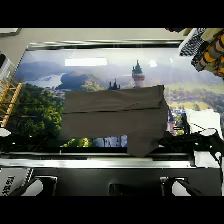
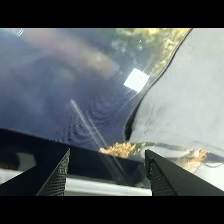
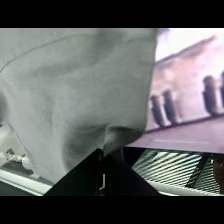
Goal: Fold the clothes and pants, and hang the long-sleeved shirts on hangers.
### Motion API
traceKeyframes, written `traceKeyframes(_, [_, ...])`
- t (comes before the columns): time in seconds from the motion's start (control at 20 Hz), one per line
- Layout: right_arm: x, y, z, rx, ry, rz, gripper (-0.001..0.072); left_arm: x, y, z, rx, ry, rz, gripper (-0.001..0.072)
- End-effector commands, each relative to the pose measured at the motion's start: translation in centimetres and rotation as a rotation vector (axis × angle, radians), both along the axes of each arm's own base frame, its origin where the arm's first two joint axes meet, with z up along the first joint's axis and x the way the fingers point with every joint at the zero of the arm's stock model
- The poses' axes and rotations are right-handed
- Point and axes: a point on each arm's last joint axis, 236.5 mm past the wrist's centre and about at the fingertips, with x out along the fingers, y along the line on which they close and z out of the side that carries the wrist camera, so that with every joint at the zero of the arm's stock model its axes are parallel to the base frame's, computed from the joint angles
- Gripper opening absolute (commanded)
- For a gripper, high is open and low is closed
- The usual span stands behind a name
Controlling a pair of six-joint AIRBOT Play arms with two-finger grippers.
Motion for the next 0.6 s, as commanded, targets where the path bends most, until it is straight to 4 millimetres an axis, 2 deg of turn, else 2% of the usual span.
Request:
traceKeyframes(0.0, [-0.1,0.4,0.3,0.016,-0.013,0.022,0.0032,0.9,-1.6,-0.4,-0.072,-0.049,-0.009,0.0535])
traceKeyframes(0.2, [-0.2,0.8,0.6,0.035,-0.014,0.034,0.0032,2.4,-2.8,-0.8,-0.161,-0.073,0.025,0.0530])
traceKeyframes(0.25, [-0.3,0.8,0.7,0.040,-0.014,0.034,0.0032,2.4,-2.8,-1.0,-0.165,-0.069,0.029,0.0500])
traceKeyframes(0.45, [0.1,0.7,1.5,0.020,-0.054,0.034,0.0032,2.4,-2.8,-1.8,-0.174,-0.046,0.043,0.0492])
traceKeyframes(0.55, [0.2,0.6,2.0,0.012,-0.074,0.036,0.0032,2.3,-2.9,-2.1,-0.179,-0.035,0.045,0.0338])
